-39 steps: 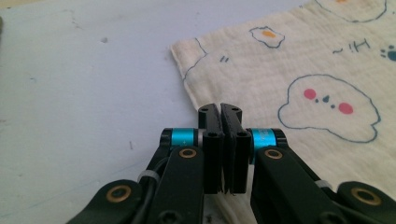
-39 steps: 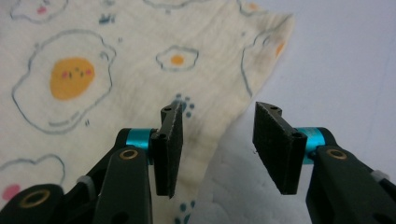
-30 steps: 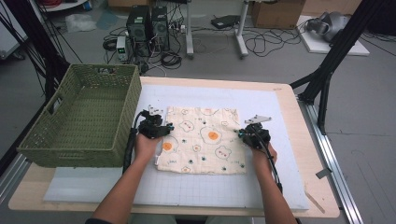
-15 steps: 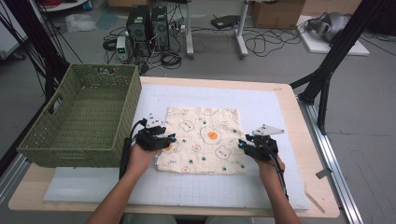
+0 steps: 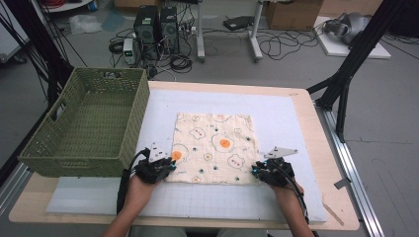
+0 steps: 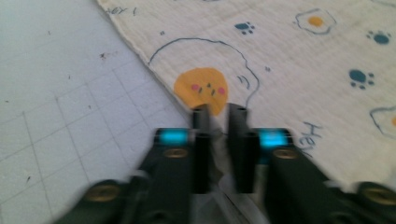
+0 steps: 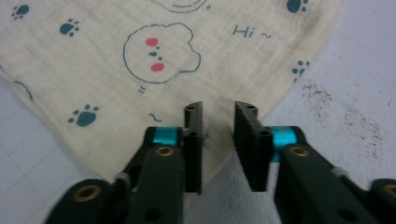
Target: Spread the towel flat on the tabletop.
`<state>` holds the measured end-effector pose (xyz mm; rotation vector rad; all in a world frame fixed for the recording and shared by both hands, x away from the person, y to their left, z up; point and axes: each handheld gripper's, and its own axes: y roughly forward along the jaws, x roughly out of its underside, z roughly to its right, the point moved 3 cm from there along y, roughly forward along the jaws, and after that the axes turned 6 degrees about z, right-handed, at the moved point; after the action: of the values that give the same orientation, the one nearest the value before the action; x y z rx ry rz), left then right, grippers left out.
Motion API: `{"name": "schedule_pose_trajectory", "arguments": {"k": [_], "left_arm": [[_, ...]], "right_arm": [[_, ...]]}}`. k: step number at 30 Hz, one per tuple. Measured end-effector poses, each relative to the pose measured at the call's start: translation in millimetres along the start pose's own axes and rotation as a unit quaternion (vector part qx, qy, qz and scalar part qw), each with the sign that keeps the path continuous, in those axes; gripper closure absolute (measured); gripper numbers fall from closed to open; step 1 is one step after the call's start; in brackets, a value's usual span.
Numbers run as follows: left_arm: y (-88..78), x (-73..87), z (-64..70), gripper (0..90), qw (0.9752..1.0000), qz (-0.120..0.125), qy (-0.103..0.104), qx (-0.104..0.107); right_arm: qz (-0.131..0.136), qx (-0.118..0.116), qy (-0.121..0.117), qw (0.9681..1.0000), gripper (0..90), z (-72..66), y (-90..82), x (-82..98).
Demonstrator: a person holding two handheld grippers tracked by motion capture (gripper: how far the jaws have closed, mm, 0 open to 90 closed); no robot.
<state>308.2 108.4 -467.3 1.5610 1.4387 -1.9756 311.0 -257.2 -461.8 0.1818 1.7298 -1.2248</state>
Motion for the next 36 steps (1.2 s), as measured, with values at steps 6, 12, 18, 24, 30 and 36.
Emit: {"name": "schedule_pose_trajectory", "arguments": {"k": [6, 12, 18, 24, 30, 36], "left_arm": [[-8.5, 4.6, 2.0, 87.4, 0.9999, -0.001, -0.011, 0.005], [-7.5, 1.7, -3.8, 65.8, 0.999, 0.023, -0.036, 0.015], [-7.1, -11.0, -10.2, 44.3, 0.9926, 0.088, -0.068, 0.049], [-8.7, -28.6, -20.8, 27.0, 0.9832, 0.147, -0.086, 0.064], [-13.4, -35.2, -26.7, 20.0, 0.9793, 0.169, -0.084, 0.074], [-16.7, -37.1, -29.4, 20.0, 0.9785, 0.175, -0.082, 0.073]], "right_arm": [[-0.013, -0.004, -0.026, 0.9996, 87.2, -2.4, -8.9, 4.9], [0.003, 0.012, -0.023, 0.9997, 68.5, 0.1, -16.0, 3.2], [0.082, 0.057, -0.011, 0.995, 37.3, 14.5, -31.4, -5.9], [0.131, 0.073, -0.011, 0.9887, 21.8, 23.8, -44.1, -11.9], [0.141, 0.081, -0.017, 0.9865, 12.6, 27.6, -46.5, -13.8], [0.159, 0.06, -0.02, 0.9852, 11.6, 25.6, -43.4, -17.5]]}}
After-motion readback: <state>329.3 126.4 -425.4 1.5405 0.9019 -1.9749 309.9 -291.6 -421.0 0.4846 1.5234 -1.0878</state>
